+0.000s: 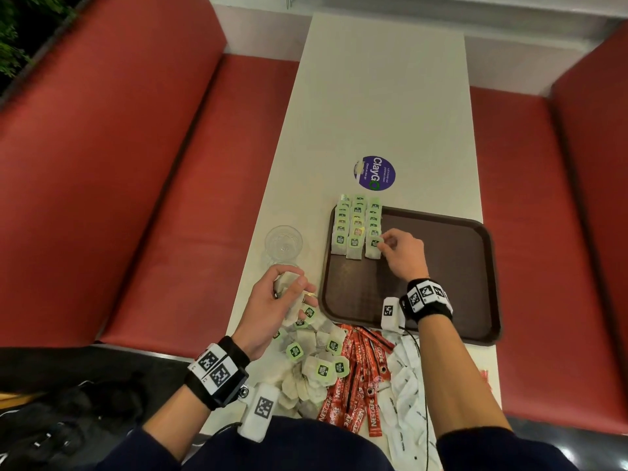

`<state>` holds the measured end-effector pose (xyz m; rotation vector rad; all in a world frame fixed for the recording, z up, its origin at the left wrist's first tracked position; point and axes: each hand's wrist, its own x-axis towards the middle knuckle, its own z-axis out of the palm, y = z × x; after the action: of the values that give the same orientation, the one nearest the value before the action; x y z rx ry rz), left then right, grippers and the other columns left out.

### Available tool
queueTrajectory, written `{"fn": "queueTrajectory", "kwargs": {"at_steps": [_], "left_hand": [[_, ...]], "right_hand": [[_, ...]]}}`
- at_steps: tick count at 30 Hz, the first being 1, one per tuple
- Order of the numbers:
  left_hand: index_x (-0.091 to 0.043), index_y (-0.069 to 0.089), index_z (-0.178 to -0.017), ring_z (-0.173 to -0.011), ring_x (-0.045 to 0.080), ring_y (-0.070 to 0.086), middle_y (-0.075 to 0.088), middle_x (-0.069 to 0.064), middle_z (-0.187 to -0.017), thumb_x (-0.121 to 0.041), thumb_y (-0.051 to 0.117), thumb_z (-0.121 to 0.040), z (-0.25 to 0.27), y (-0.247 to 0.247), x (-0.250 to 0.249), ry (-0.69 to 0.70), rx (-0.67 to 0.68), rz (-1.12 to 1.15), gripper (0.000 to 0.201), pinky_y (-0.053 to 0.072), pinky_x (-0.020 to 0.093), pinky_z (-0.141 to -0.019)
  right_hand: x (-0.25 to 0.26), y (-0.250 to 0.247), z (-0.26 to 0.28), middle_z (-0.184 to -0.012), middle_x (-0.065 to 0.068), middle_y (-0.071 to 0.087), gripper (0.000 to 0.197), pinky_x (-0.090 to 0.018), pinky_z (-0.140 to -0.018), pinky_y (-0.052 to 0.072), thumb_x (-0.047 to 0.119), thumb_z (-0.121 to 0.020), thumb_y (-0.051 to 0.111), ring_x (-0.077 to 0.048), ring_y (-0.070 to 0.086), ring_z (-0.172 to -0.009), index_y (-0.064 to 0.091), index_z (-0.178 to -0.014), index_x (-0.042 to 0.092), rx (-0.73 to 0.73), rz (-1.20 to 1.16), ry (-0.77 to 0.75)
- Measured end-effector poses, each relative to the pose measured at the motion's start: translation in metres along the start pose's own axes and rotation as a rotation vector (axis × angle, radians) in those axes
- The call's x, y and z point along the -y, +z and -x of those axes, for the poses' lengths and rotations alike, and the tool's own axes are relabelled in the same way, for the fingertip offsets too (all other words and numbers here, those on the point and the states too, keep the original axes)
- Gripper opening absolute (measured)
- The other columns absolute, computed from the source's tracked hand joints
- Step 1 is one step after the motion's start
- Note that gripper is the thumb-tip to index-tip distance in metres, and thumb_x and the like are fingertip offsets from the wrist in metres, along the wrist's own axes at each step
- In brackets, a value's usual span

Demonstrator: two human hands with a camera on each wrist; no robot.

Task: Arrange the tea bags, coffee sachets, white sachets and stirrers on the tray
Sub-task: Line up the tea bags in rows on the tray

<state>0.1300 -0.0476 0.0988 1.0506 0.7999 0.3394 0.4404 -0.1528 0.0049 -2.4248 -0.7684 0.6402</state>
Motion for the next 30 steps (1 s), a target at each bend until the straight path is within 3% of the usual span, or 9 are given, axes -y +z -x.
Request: {"fn": "queueTrajectory", "kwargs": {"at_steps": [3,7,11,15,23,28,30], "left_hand": [[-0.003,0.057,-0.127,-0.089,0.034,0.076,0.075,0.025,-0.11,-0.02,0.066,-0.106,0.001,-0.002,0.0,0.002,-0.01,0.001,0.028,0.057,0.031,-0.06],[-0.003,0.058,-0.126,-0.089,0.035,0.075,0.074,0.026,-0.11,-0.021,0.067,-0.105,0.001,-0.001,0.0,-0.007,-0.027,0.011,0.029,0.056,0.031,-0.058],[-0.001,0.057,-0.126,-0.089,0.036,0.074,0.073,0.028,-0.11,-0.02,0.068,-0.104,0.001,-0.002,0.0,-0.001,-0.033,0.022,0.031,0.056,0.031,-0.057],[-0.001,0.057,-0.127,-0.089,0.036,0.074,0.074,0.027,-0.11,-0.018,0.067,-0.105,0.003,-0.002,0.0,-0.003,-0.03,0.016,0.03,0.056,0.032,-0.058],[-0.002,0.058,-0.126,-0.09,0.037,0.075,0.075,0.025,-0.109,-0.02,0.068,-0.105,0.006,-0.006,-0.002,-0.001,-0.037,-0.012,0.029,0.057,0.032,-0.059],[-0.002,0.058,-0.126,-0.09,0.036,0.075,0.074,0.026,-0.11,-0.02,0.068,-0.104,0.007,-0.004,-0.003,0.004,-0.029,-0.009,0.03,0.057,0.032,-0.059],[-0.002,0.058,-0.126,-0.09,0.036,0.075,0.074,0.026,-0.11,-0.02,0.068,-0.104,0.006,-0.004,-0.003,0.001,-0.029,-0.008,0.03,0.057,0.032,-0.059]], "right_hand": [[0.003,0.006,0.0,-0.096,0.002,0.071,0.014,-0.041,-0.093,0.056,0.025,-0.102,0.075,-0.023,0.068,-0.098,0.07,-0.114,0.021,-0.08,-0.022,0.006],[0.009,0.019,0.017,-0.121,-0.002,0.054,0.028,-0.045,-0.093,0.06,0.029,-0.098,0.077,-0.022,0.065,-0.097,0.058,-0.119,0.031,-0.186,-0.072,0.009],[0.021,0.034,0.037,-0.141,0.0,0.038,0.04,-0.039,-0.09,0.055,0.051,-0.09,0.081,-0.023,0.057,-0.119,0.058,-0.121,0.041,-0.119,-0.012,-0.068],[0.019,0.047,0.042,-0.155,-0.002,0.03,0.052,-0.05,-0.108,0.053,0.054,-0.082,0.089,-0.028,0.05,-0.134,0.063,-0.126,0.047,-0.11,0.125,-0.1],[0.015,0.053,0.04,-0.153,-0.002,0.034,0.035,-0.053,-0.108,0.05,0.047,-0.088,0.086,-0.026,0.051,-0.13,0.069,-0.119,0.046,-0.226,0.078,-0.073],[0.015,0.052,0.035,-0.151,-0.002,0.04,0.035,-0.052,-0.107,0.052,0.042,-0.091,0.084,-0.026,0.05,-0.129,0.069,-0.122,0.044,-0.191,0.044,-0.069],[0.016,0.05,0.035,-0.154,-0.005,0.041,0.037,-0.047,-0.108,0.053,0.036,-0.093,0.085,-0.027,0.05,-0.134,0.069,-0.126,0.04,-0.179,-0.024,-0.05]]}}
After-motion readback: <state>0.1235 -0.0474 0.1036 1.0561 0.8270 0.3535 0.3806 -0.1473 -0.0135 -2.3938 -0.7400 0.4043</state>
